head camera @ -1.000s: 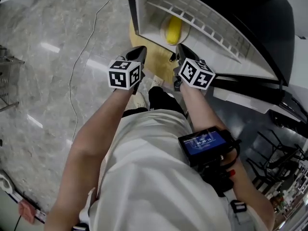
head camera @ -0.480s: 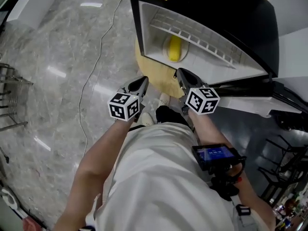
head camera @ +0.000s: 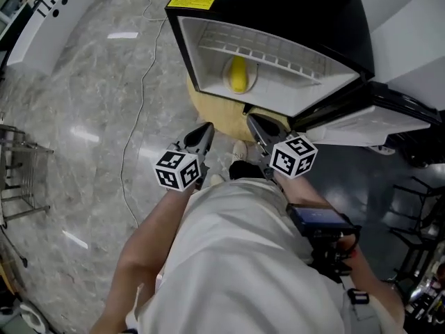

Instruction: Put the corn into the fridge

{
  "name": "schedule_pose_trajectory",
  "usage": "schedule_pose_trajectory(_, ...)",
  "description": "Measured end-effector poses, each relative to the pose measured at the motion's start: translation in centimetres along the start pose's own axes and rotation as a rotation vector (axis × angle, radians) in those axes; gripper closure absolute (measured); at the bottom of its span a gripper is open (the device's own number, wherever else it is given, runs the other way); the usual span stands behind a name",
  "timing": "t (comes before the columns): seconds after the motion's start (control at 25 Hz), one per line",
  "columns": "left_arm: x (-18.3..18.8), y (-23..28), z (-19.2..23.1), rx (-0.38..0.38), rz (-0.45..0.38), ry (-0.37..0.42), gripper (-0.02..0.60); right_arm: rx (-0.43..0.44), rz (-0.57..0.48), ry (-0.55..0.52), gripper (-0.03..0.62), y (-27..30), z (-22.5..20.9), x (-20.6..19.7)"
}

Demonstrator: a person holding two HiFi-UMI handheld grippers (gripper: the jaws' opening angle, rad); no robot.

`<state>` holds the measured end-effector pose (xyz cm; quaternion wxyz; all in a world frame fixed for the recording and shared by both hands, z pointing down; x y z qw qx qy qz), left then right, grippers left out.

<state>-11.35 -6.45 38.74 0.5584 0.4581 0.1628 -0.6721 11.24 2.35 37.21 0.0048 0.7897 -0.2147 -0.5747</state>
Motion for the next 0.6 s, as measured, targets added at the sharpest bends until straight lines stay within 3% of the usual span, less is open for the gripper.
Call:
schedule_pose_trajectory(0.4,-1.8,-0.7,-0.9,-0.014,0.027,0.003,0.574,0.083,-0.003,-0.07,0.586,-1.5,1.4,-1.1)
schedule_pose_trajectory(0.6,-1.5,0.7,-0.8,-0.039,0.038,0.023,0.574,0.056,-0.009,-0.06,0.587,-1.4,0.7,-1.3)
Point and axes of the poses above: the fingertips, and each gripper's own axes: y forward along the fingers, z to its left, x out of its top, the point moved 10 cm from there along -y, backward along the fingers, and after that the axes turned 6 degrees about -y, right-handed, at the moved point
